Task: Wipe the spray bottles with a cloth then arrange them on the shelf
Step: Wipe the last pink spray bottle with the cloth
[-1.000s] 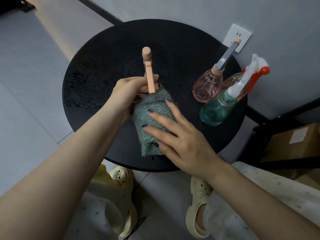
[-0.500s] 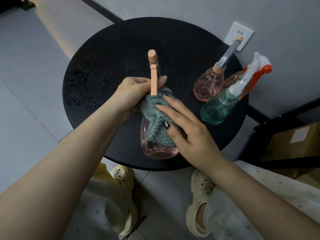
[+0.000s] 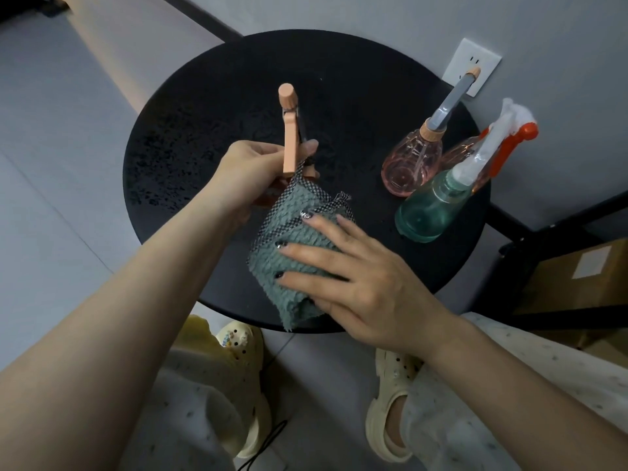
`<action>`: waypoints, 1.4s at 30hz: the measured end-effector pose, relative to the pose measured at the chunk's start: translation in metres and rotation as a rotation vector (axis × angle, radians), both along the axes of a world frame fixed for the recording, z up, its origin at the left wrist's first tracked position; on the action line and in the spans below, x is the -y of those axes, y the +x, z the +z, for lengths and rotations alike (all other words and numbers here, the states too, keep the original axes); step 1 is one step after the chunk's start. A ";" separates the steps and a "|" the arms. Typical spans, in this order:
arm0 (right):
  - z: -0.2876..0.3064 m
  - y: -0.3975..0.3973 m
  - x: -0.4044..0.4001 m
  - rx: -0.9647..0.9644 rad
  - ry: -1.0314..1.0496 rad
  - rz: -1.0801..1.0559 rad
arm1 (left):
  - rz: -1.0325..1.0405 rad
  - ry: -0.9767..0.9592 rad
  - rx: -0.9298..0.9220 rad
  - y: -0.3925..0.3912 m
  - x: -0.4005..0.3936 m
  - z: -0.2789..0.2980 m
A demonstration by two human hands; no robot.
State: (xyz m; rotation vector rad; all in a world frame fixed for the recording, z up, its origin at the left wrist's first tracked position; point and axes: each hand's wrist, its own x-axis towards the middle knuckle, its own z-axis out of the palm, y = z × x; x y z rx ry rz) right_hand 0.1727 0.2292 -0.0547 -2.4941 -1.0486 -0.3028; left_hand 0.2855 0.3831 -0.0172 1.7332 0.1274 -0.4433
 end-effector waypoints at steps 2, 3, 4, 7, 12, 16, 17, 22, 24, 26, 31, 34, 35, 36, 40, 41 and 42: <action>-0.001 0.001 0.000 -0.080 0.116 -0.069 | -0.003 -0.013 0.000 0.000 0.002 -0.001; -0.002 0.002 0.000 -0.133 0.179 -0.105 | 0.000 -0.023 -0.005 0.000 0.003 -0.002; -0.002 0.002 0.000 -0.195 0.250 -0.142 | 0.005 -0.032 -0.005 0.000 0.003 -0.004; -0.002 0.007 0.000 -0.393 0.499 -0.251 | 0.017 -0.022 -0.006 -0.001 0.005 -0.007; 0.000 0.009 -0.002 -0.489 0.606 -0.321 | 0.019 0.012 -0.018 -0.002 0.006 -0.007; -0.003 0.000 -0.006 -0.299 0.384 -0.210 | 0.096 -0.036 -0.010 0.001 0.002 -0.007; -0.004 -0.001 -0.006 -0.219 0.296 -0.164 | 0.109 -0.054 -0.011 0.001 0.000 -0.007; -0.002 -0.003 -0.003 0.032 0.010 0.004 | 0.070 -0.011 -0.003 0.002 -0.003 -0.005; -0.001 -0.001 -0.001 0.026 0.035 0.000 | 0.063 -0.009 0.001 0.001 -0.002 -0.006; -0.002 0.001 0.000 -0.043 0.131 -0.053 | 0.058 -0.003 0.006 0.002 0.000 -0.008; -0.005 0.005 0.001 -0.302 0.389 -0.227 | 0.036 -0.014 -0.004 0.003 0.004 -0.013; -0.002 0.007 0.000 -0.420 0.526 -0.319 | 0.006 0.009 -0.006 0.000 0.007 -0.010; -0.001 0.007 -0.002 -0.430 0.538 -0.330 | 0.000 0.009 -0.005 0.000 0.007 -0.010; -0.001 0.006 -0.003 -0.420 0.525 -0.328 | -0.004 0.010 -0.003 0.000 0.006 -0.009; -0.003 -0.001 -0.005 -0.212 0.296 -0.198 | 0.024 -0.020 -0.016 0.002 0.001 -0.009; -0.003 -0.002 -0.005 -0.147 0.223 -0.148 | 0.034 -0.020 -0.016 0.003 0.000 -0.009; -0.003 -0.003 -0.005 -0.087 0.150 -0.096 | 0.037 -0.005 -0.017 0.004 -0.001 -0.009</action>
